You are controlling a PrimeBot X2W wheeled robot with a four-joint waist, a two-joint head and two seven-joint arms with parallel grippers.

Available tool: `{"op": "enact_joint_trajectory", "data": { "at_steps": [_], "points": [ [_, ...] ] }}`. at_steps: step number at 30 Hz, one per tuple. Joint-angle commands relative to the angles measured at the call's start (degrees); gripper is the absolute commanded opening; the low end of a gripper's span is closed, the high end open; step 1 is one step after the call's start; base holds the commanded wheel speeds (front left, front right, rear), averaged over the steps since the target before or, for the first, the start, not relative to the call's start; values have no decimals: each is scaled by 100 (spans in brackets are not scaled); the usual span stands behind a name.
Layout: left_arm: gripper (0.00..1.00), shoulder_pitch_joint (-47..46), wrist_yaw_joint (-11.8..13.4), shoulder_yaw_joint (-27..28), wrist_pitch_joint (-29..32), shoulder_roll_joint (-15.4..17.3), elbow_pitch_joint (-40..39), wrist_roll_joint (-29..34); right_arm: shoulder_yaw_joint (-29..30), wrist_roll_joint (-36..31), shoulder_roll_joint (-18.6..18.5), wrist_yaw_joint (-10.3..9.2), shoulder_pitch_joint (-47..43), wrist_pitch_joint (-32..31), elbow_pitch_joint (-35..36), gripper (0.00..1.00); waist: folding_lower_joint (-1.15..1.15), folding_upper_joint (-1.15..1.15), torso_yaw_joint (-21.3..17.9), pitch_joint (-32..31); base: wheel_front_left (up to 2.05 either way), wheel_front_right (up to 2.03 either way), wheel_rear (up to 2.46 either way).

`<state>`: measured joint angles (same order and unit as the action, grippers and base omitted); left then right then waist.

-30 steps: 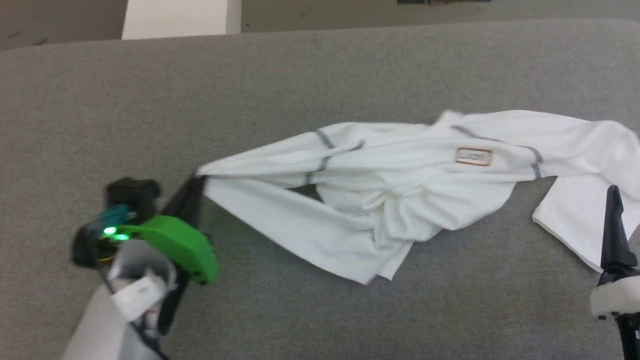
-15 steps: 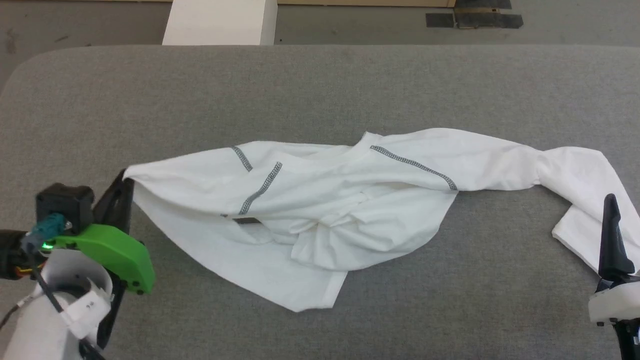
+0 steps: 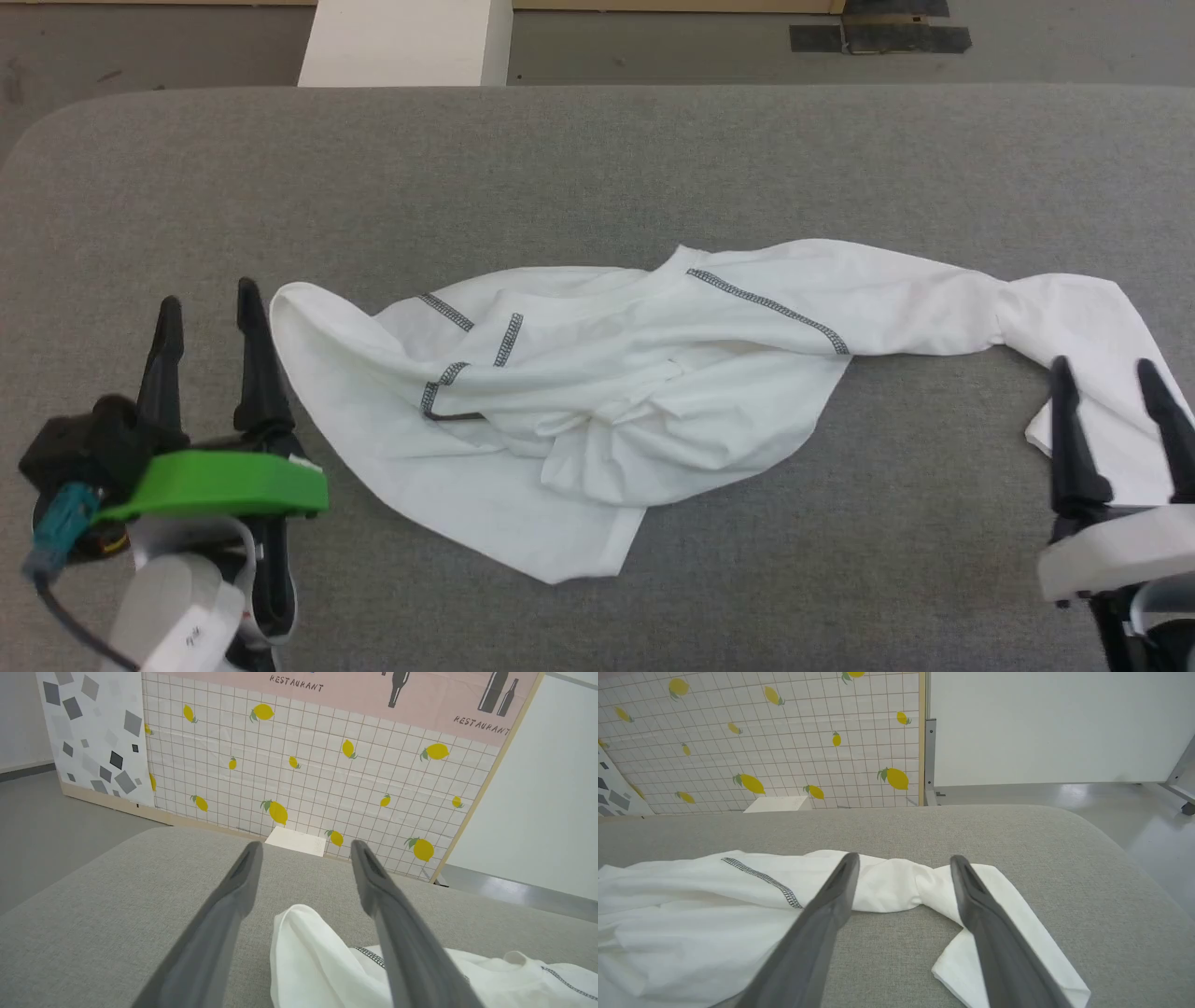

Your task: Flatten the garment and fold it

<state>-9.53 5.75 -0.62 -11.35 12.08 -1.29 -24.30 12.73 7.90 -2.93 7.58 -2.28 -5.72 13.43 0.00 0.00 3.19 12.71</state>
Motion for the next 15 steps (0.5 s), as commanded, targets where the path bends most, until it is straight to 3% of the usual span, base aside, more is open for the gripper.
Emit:
{"op": "enact_joint_trajectory", "data": {
  "at_steps": [1,10,15],
  "points": [
    [100,181,58,56,-102,-76,-111,-50,-157,-71,5,-9,-8,-69,94,100,0,0,31,-23,0,0,0],
    [100,1001,276,-115,-327,-431,-892,374,-1558,-450,-30,-9,9,-923,327,100,0,0,307,63,0,0,0],
    [100,1021,219,-361,-348,-572,-839,493,-2077,-463,-412,-9,260,-1544,-5,100,0,0,529,226,0,0,0]
  ]
}}
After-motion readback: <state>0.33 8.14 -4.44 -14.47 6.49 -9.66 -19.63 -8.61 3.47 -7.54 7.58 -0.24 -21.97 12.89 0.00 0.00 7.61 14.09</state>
